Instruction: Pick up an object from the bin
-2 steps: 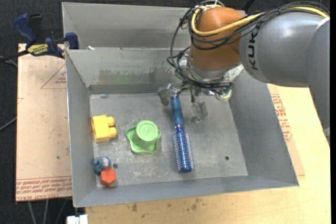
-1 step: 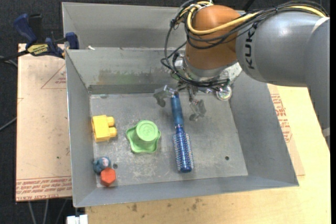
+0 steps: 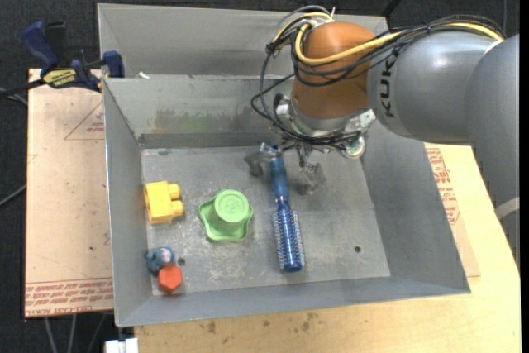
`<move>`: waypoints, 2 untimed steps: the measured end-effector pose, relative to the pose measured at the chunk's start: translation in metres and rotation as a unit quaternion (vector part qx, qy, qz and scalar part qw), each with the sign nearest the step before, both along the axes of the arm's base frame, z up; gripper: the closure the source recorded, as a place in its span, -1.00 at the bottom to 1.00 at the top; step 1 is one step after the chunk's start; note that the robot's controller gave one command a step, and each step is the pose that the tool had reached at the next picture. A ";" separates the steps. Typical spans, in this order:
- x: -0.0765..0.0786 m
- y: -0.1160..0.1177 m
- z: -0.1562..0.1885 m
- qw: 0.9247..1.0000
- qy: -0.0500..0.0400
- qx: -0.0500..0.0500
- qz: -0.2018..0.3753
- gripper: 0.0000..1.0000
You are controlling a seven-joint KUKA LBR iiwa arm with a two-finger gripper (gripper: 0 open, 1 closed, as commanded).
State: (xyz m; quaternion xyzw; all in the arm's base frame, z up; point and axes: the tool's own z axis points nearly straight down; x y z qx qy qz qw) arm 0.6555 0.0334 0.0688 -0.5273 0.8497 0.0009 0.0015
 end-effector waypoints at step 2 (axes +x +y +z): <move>0.001 0.001 0.002 1.000 -0.002 0.002 -0.002 1.00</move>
Offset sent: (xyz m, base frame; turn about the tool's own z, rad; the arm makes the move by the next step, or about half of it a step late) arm 0.0000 0.0000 0.0000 0.0000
